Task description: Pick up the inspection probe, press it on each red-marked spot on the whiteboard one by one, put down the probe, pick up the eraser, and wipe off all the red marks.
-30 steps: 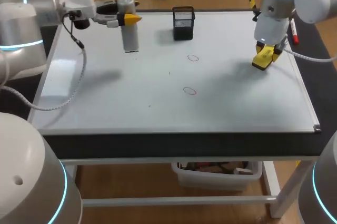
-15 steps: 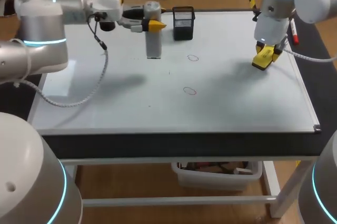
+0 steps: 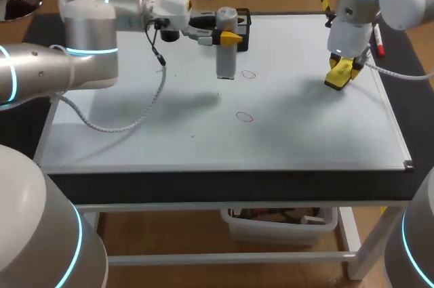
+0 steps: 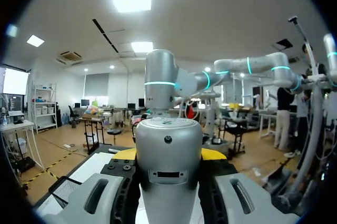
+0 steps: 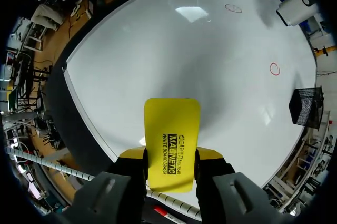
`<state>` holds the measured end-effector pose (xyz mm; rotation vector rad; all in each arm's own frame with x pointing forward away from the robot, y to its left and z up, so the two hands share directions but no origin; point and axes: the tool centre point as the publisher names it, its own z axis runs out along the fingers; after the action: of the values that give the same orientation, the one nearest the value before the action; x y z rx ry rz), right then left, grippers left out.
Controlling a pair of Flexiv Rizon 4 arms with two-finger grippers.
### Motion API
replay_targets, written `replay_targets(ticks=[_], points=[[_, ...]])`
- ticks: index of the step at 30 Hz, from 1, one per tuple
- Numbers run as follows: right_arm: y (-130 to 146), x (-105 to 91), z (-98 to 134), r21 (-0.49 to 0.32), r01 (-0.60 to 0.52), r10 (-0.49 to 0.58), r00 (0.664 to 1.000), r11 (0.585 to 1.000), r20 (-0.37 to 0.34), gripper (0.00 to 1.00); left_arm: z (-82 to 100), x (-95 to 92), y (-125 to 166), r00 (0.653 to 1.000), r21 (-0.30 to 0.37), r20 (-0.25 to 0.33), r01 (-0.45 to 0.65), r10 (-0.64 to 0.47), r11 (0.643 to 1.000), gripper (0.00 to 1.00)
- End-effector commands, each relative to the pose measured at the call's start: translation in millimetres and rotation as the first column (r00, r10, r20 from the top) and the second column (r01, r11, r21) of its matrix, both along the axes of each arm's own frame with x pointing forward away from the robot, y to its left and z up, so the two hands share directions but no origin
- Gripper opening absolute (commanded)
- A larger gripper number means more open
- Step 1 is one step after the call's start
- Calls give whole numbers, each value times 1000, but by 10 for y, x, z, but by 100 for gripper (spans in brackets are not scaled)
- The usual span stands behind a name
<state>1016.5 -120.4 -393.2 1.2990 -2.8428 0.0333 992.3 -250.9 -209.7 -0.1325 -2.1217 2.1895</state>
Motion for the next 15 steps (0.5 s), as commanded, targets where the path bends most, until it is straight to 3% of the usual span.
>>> replay_targets(ticks=[1,15], points=[[-6,3,4,-3,-2,2,1000,1000,0,0,-82,106,-181,1000,-15,5,30,-30,999,0],[-6,3,4,-3,-2,2,1000,1000,0,0,-291,411,-543,1000,-10,24,10,-10,1000,0]])
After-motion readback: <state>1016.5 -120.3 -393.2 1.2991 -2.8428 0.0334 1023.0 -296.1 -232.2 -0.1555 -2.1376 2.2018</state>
